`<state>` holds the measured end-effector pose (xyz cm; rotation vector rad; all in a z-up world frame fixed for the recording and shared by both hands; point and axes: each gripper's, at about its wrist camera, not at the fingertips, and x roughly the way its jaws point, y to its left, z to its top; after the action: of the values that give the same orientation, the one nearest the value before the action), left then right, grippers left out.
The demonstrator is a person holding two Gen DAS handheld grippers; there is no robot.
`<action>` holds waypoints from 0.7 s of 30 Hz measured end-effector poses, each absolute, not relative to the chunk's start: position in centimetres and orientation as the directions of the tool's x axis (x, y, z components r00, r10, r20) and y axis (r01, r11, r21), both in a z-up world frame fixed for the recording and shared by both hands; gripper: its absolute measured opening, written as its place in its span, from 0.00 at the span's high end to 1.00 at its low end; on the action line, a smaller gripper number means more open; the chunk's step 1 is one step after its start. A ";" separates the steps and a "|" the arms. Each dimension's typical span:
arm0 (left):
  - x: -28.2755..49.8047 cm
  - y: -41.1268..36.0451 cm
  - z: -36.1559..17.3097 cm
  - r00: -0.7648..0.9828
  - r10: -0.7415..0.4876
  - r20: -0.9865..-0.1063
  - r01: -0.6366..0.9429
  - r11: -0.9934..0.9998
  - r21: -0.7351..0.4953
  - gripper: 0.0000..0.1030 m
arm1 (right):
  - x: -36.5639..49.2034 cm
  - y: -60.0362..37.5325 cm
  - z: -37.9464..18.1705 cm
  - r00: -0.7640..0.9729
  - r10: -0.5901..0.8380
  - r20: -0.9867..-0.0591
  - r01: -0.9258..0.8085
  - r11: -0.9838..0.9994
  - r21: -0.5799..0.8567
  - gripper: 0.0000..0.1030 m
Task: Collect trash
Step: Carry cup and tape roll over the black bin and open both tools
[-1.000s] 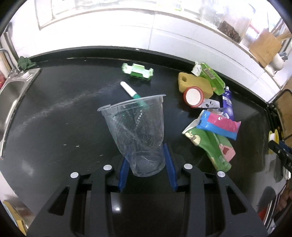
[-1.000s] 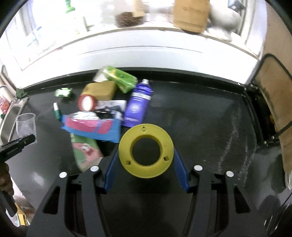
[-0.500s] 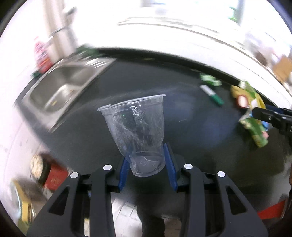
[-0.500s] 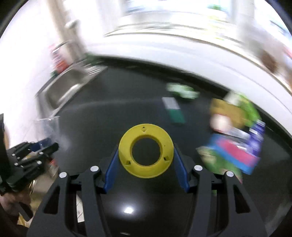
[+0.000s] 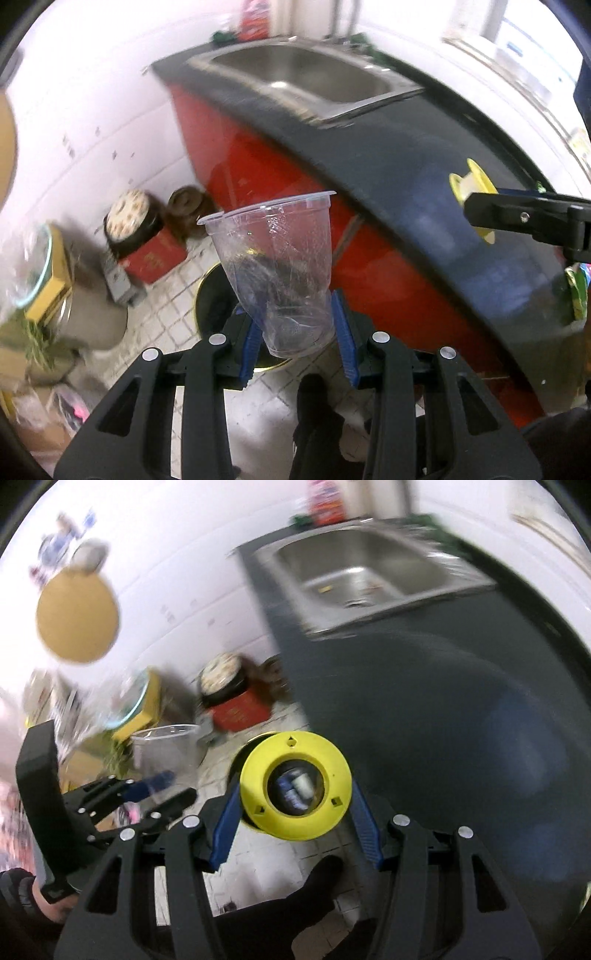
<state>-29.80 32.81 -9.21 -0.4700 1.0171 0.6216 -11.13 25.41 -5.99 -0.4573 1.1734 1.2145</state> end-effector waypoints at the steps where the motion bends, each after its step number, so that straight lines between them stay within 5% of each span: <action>1: -30.6 33.4 -9.9 0.377 0.251 -0.891 -0.684 0.724 -0.085 0.65 | -12.0 26.8 -6.6 -0.118 0.462 -0.879 -0.896 0.333 0.295 0.47; 10: -33.6 37.8 -15.9 0.398 0.145 -0.906 -0.738 0.637 -0.222 0.65 | -16.0 35.2 -12.7 -0.198 0.333 -0.922 -0.911 0.284 0.298 0.46; 21: -32.9 39.7 -18.2 0.401 0.096 -0.911 -0.722 0.646 -0.249 0.65 | -17.1 38.1 -14.9 -0.202 0.279 -0.939 -0.922 0.270 0.278 0.46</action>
<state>-32.92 39.70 -18.22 -0.7081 1.0379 0.5755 -17.15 38.13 -14.92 -0.6719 1.3255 1.2534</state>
